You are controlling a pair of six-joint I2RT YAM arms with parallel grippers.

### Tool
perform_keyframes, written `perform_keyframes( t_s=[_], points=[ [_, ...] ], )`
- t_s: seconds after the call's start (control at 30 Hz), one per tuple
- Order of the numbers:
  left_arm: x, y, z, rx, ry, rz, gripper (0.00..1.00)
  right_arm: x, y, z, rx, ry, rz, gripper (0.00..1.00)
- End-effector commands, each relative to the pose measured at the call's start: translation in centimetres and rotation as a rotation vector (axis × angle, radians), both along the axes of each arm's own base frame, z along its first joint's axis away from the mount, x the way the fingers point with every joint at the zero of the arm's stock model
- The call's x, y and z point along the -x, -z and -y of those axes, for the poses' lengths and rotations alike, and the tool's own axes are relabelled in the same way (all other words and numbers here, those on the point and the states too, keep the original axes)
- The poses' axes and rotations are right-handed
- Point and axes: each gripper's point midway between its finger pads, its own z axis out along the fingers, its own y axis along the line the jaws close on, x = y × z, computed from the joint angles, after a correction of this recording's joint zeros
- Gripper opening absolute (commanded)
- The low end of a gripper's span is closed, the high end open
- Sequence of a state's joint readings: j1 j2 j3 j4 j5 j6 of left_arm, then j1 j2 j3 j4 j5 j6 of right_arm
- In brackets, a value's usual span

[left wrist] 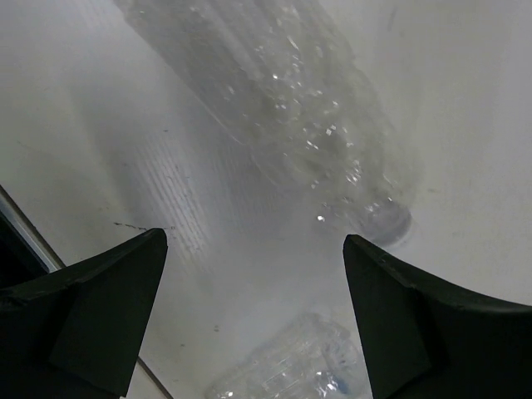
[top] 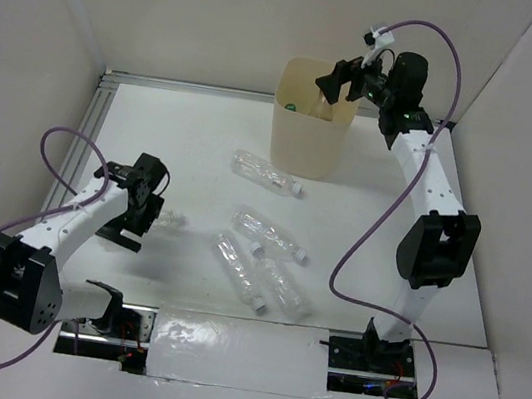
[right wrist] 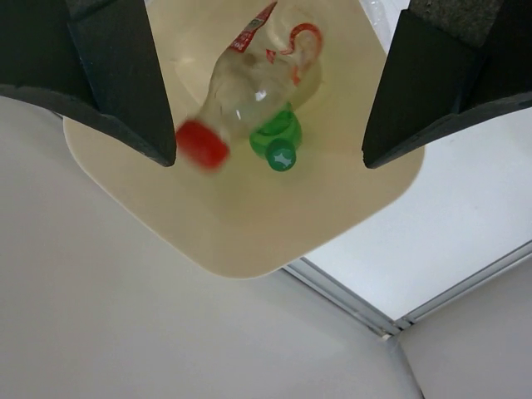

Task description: Put the plastic bottles in the bin

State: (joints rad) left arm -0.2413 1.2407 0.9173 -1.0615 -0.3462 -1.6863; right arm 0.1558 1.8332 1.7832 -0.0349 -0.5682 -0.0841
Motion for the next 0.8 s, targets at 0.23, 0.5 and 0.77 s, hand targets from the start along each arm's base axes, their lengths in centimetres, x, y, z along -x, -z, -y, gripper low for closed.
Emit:
perform_keyframes(
  t_s=[0.23, 0.5, 0.77],
  points=[
    [-3.1, 1.3, -1.4, 0.04, -0.231, 0.053, 1.0, 5.1, -3.4, -1.2, -0.03, -0.141, 0.02, 1.0],
    [-4.1, -1.5, 1.4, 0.153, -0.179, 0.181, 1.0, 8.3, 0.6, -0.2, 0.014, -0.145, -0.041, 1.0],
    [-5.7, 0.6, -2.1, 0.127, -0.316, 0.214, 1.0, 9.6, 2.9, -0.3, 0.016, -0.163, -0.107, 1.0]
  ],
)
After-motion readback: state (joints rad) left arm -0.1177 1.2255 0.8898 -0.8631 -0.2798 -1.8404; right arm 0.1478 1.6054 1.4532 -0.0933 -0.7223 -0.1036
